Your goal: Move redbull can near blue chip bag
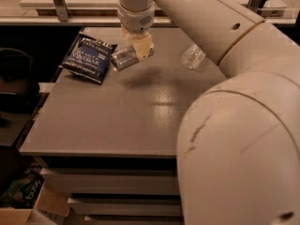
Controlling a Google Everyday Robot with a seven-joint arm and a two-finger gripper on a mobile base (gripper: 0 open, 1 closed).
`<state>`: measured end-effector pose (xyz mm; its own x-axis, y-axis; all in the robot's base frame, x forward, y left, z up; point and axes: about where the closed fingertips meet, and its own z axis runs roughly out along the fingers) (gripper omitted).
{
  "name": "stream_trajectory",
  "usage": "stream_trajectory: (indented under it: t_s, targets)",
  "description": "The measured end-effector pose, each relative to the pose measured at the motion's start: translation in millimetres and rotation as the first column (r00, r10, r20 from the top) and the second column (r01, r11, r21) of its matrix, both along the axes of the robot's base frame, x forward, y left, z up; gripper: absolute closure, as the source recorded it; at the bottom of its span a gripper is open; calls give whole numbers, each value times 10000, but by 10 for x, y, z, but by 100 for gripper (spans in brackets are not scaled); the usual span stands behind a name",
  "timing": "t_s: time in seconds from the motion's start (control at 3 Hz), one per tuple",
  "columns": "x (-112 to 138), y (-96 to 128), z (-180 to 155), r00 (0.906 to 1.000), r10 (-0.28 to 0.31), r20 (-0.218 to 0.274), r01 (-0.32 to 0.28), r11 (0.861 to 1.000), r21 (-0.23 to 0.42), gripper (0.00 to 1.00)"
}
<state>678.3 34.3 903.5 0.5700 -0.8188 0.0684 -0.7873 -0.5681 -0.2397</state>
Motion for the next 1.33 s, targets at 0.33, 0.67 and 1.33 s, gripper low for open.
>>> stream_trajectory:
  t_s: [0.33, 0.67, 1.33]
  targets:
    - [166, 150, -108, 9995, 298, -140, -298, 9995, 45, 100]
    - [290, 243, -207, 9985, 469, -280, -467, 9989, 90, 100]
    - [473, 350, -371, 9969, 583, -536, -575, 9982, 157, 59]
